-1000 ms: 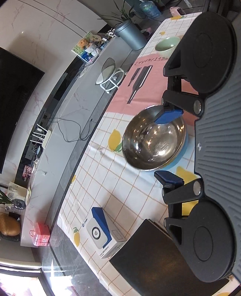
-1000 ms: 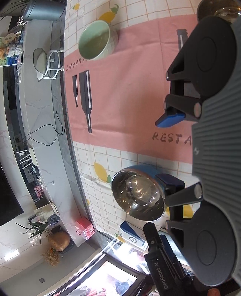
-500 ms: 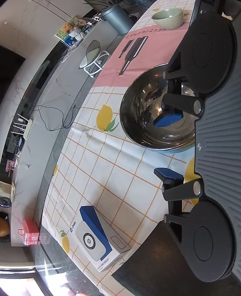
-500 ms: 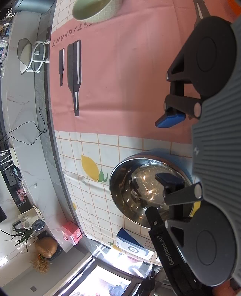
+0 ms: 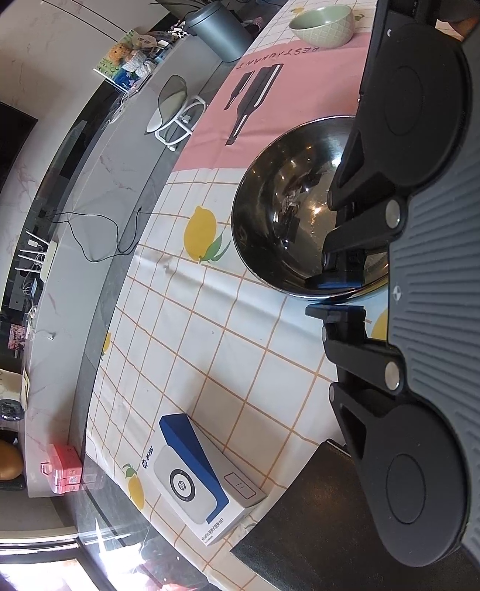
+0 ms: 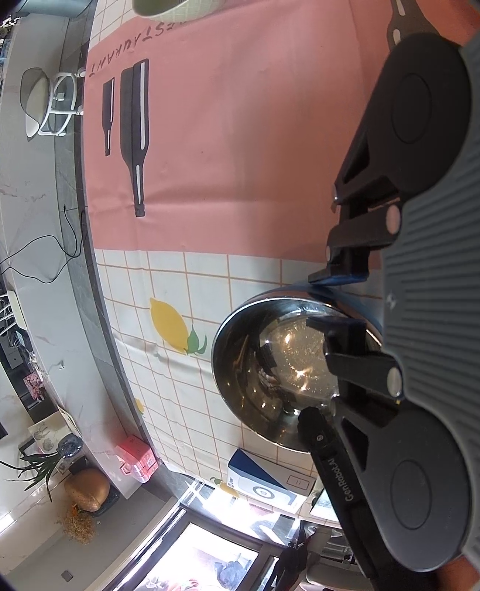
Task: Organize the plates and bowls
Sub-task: 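Lift the blue bowl with the left tool toward the orange bowl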
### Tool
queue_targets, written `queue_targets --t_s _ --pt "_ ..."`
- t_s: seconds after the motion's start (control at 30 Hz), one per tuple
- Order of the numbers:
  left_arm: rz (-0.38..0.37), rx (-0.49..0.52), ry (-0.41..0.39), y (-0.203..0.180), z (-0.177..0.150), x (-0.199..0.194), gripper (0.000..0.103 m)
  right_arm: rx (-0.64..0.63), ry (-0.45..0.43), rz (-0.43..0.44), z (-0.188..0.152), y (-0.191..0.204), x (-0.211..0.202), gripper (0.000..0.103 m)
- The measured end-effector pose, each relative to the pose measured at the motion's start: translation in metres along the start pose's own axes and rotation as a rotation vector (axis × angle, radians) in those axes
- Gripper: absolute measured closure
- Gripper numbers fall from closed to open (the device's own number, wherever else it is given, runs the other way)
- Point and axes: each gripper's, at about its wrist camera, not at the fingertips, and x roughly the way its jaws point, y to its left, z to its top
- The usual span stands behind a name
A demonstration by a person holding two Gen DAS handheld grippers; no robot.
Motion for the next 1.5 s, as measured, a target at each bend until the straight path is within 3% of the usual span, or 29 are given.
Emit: queue_targets --t_s 0.3,0.63,1.07,1.5 --pt "0.004 0.028 -0.021 -0.007 -0.008 -0.031 0.095 0.001 -0.006 0.031 -0.009 -0.001 -0.022 0.089" --pt "-0.066 0.073 -0.028 -0.038 -0.044 -0.084 0.094 0.043 -0.038 0.079 -0.047 -0.032 -0.09 0.089" --pt "-0.208 0.161 -0.027 -0.103 -0.115 -0.149 0.092 0.027 -0.128 0.055 -0.113 -0.099 -0.201 0.089" --pt "-0.297 0.326 -0.006 -0.183 -0.153 -0.168 0.092 0.035 -0.208 -0.033 -0.145 -0.161 -0.277 0.09"
